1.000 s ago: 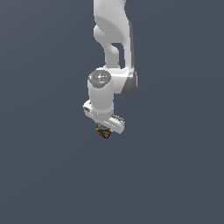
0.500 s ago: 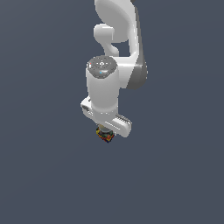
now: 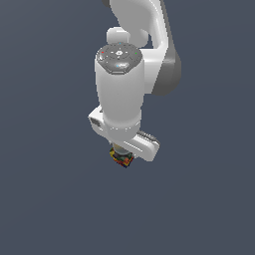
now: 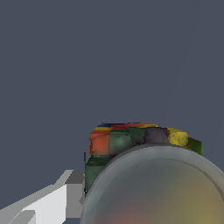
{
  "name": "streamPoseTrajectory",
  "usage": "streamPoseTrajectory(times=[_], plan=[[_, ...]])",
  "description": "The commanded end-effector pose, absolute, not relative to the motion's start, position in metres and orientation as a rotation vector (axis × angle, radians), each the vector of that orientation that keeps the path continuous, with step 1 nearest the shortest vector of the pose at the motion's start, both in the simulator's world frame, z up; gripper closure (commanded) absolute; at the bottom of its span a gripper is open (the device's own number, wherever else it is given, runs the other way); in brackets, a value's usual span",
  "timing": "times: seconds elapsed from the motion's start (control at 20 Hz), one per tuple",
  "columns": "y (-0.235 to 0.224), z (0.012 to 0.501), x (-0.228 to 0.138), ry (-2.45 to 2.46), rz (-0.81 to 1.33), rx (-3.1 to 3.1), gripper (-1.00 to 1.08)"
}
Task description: Pick up the object and move it to a goal position.
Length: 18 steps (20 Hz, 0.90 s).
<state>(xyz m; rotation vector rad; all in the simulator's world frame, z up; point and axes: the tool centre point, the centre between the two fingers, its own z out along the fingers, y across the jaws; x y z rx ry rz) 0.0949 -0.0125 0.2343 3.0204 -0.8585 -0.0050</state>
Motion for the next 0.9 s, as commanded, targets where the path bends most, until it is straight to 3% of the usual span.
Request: streamPoseTrajectory(times=[0.0, 0.85], plan=[[-0.011, 0.247, 0.104, -0.859, 0.0, 3.021, 1.08], [-0.005, 0.272, 0.126, -0.859, 0.0, 3.021, 1.08]])
